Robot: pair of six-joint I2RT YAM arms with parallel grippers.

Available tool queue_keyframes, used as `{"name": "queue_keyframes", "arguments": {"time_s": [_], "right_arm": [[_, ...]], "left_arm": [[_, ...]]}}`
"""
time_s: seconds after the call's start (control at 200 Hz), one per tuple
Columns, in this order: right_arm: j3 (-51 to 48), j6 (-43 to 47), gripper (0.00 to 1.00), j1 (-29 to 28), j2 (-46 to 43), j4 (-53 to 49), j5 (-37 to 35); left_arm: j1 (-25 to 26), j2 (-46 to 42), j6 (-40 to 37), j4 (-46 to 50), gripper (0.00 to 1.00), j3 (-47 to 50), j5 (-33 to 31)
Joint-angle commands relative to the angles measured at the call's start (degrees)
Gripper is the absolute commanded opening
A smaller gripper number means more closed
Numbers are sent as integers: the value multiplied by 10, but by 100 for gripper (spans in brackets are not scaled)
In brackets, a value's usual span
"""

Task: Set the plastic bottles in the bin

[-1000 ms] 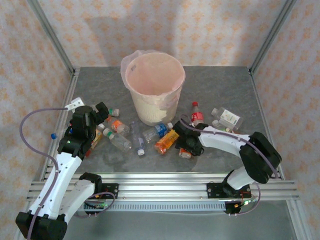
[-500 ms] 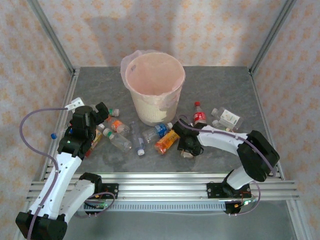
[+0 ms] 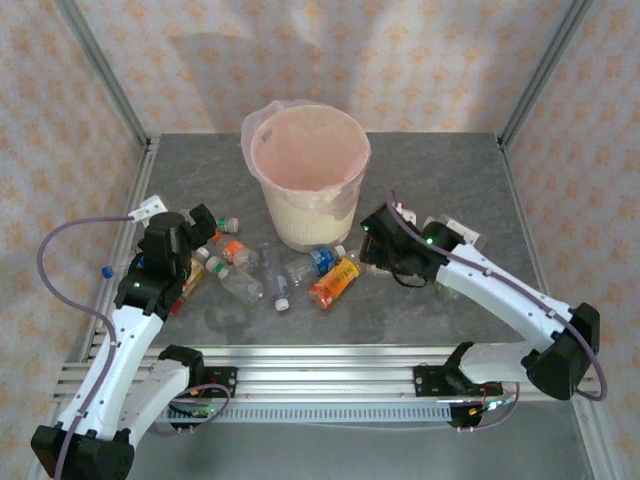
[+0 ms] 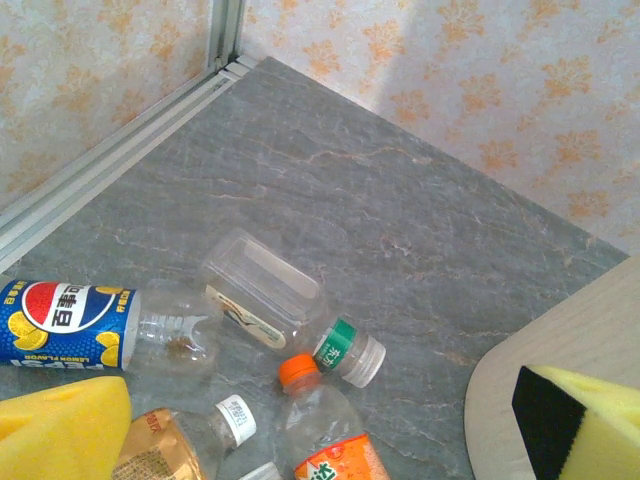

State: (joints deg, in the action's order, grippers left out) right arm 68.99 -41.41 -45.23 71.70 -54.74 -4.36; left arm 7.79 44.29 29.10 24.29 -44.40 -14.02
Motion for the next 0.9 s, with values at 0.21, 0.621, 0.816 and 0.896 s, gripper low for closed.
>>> {"name": "queue_keyframes", "arguments": {"time_s": [0.21,0.621,0.816,0.896], "right_arm": [[161,86,43,-1,10,-85,-129],[474,235,44,9,175,-91,-118],[618,274,44,18,280,-94,-104],[660,284,44,22,315,-89,-94]], "left_arm": [[1,-8,9,12,100,3,-21],[2,-11,3,24,100,-9,-14],[2,-19,2,25,100,-5,-10],[1,-22,1,25,100,-4,-10]]}}
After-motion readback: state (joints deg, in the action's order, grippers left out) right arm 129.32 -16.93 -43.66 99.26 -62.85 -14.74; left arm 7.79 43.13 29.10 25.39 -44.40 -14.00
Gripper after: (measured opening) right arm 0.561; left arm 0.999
